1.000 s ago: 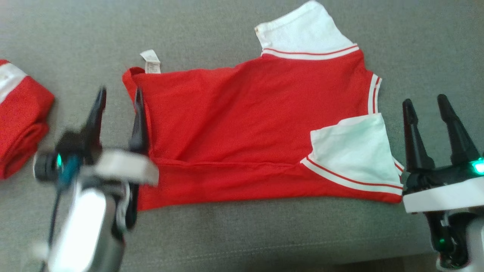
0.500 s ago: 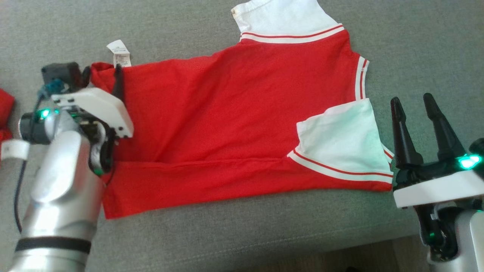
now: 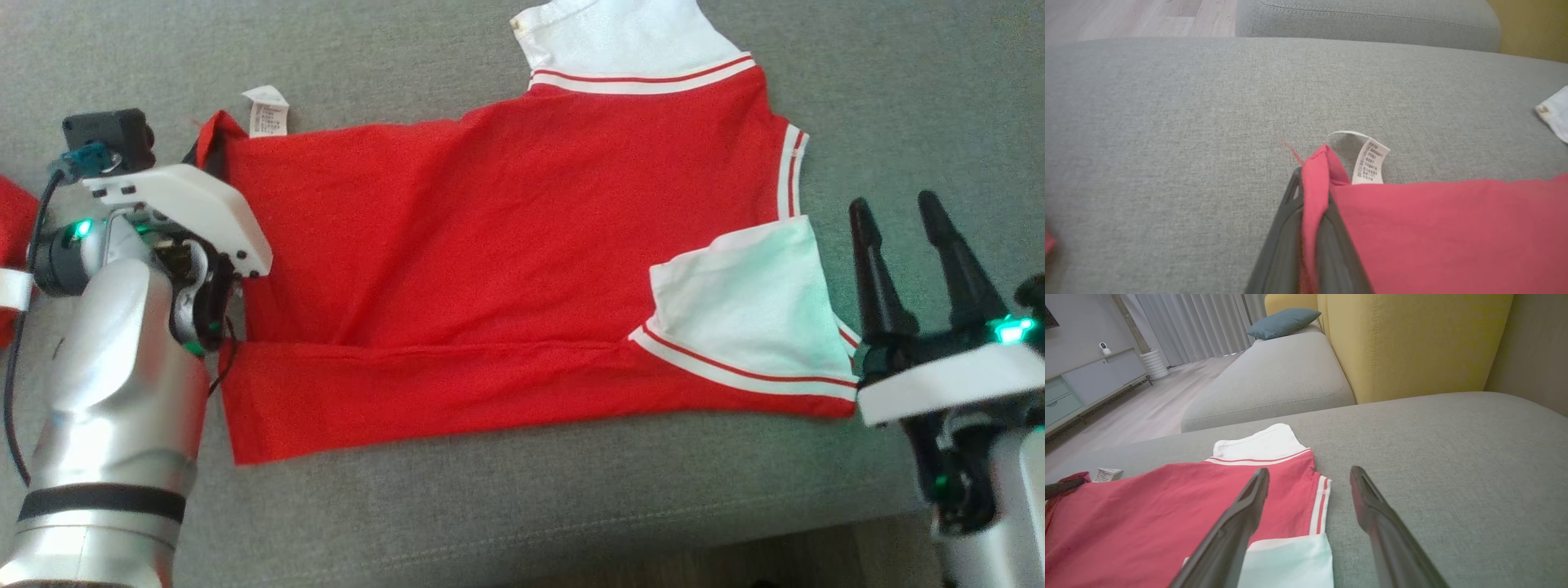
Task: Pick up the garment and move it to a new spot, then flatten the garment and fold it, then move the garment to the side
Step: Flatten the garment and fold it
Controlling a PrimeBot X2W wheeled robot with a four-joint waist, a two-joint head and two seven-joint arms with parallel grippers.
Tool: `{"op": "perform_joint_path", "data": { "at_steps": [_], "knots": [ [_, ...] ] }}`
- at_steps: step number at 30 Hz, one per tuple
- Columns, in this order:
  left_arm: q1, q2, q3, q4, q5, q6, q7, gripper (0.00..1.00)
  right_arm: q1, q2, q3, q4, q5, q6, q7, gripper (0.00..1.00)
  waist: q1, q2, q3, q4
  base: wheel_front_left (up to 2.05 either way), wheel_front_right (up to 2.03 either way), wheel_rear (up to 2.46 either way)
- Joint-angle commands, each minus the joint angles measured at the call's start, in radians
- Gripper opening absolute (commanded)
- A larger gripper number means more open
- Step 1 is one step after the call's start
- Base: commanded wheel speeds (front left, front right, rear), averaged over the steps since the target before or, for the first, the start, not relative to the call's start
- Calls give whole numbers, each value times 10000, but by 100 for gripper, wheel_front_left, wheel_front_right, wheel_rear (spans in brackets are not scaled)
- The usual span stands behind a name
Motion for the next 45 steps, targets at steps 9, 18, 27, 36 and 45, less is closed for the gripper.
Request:
{"op": "perform_joint_path", "data": {
  "at_steps": [9, 18, 27, 36, 45],
  "knots": [
    [-823, -106, 20, -924, -94, -27, -218, 0, -2549, -1335, 337, 1766, 962, 39, 158, 100, 0, 0, 890, 747, 0, 0, 0],
    [-1374, -789, -406, -1318, -124, -151, -572, 0, -5902, -2284, 1453, 4038, 1793, 39, 538, 100, 0, 0, 2099, 1710, 0, 0, 0],
    [-1909, -1251, -945, -933, -207, -326, -836, 0, -9124, -2708, 3088, 7173, 2489, 39, 1664, 100, 0, 0, 2449, 2321, 0, 0, 0],
    [-2204, -1403, -1263, -573, -351, -390, -1010, 0, -10382, -2795, 4236, 8930, 2797, 39, 2792, 97, 0, 0, 2520, 2511, 0, 0, 0],
    [-2133, -1331, -1259, -232, -581, -421, -1187, 0, -10407, -3175, 4886, 8658, 3538, 39, 1721, 0, 0, 0, 2106, 2293, 0, 0, 0]
  ]
}}
